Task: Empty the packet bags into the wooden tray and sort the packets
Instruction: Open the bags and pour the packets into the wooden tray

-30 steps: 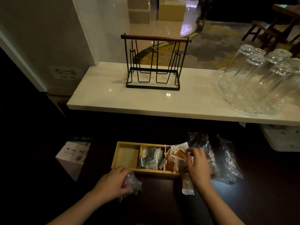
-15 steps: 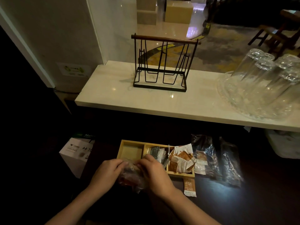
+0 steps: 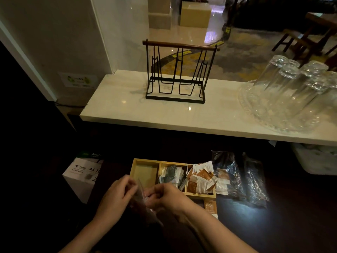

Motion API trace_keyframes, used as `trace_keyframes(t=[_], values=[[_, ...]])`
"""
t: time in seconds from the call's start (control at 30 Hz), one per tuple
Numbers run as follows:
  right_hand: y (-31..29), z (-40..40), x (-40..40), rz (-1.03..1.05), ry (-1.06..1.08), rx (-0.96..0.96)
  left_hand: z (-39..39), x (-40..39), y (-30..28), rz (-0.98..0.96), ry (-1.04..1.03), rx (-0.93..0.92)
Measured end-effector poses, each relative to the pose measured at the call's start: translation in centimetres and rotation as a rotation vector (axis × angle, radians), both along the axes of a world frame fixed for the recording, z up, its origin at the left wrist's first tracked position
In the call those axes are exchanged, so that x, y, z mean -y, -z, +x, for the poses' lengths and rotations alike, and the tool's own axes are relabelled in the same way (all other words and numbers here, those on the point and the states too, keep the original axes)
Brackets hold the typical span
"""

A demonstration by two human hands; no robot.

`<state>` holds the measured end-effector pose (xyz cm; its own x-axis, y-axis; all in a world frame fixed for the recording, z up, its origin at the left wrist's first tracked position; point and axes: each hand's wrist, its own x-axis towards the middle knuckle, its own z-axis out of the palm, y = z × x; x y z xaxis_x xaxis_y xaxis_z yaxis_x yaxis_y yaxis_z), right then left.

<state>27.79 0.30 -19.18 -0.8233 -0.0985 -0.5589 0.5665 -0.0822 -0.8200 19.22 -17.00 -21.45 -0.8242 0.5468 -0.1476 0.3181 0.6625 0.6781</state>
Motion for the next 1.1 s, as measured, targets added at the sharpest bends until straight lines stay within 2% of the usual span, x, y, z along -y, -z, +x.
trace_keyframes(t=[0.1, 0.13, 0.2, 0.27, 0.3, 0.37, 0.53, 0.67, 0.83, 0.97, 1.1], values=[[0.5, -0.1, 0.2, 0.012, 0.069, 0.063, 0.7, -0.5, -0.4, 0.033, -0.112, 0.01], [0.6, -0.2, 0.3, 0.016, 0.083, 0.073, 1.0, -0.8, -0.5, 0.031, -0.135, 0.108], [0.9, -0.3, 0.5, 0.043, 0.103, 0.05, 1.8, -1.5, -0.3, 0.067, -0.133, 0.42], [1.1, -0.3, 0.7, 0.057, 0.121, 0.01, 2.6, -2.1, -0.2, 0.164, -0.174, 0.711], [1.1, -0.3, 0.9, 0.039, 0.136, 0.001, 2.9, -2.4, -0.3, 0.228, -0.22, 0.809], [1.2, -0.2, 1.1, -0.03, 0.172, 0.0, 3.1, -2.6, -0.5, 0.321, -0.284, 0.882], [1.5, -0.3, 0.6, -0.088, 0.191, 0.068, 2.5, -3.0, -0.2, 0.267, -0.257, 0.813], [2.0, -0.5, 0.3, -0.079, 0.219, 0.124, 2.2, -3.1, 0.3, 0.118, -0.162, 0.631], [2.0, -0.6, -0.1, 0.074, 0.182, 0.076, 2.0, -3.2, 0.6, 0.031, -0.065, 0.513], [1.6, -0.4, -0.3, 0.164, 0.167, 0.004, 1.5, -3.1, 0.2, 0.026, -0.017, 0.532], [1.9, -0.5, -0.5, 0.346, 0.112, -0.087, 0.7, -2.9, -0.5, 0.013, 0.041, 0.567]])
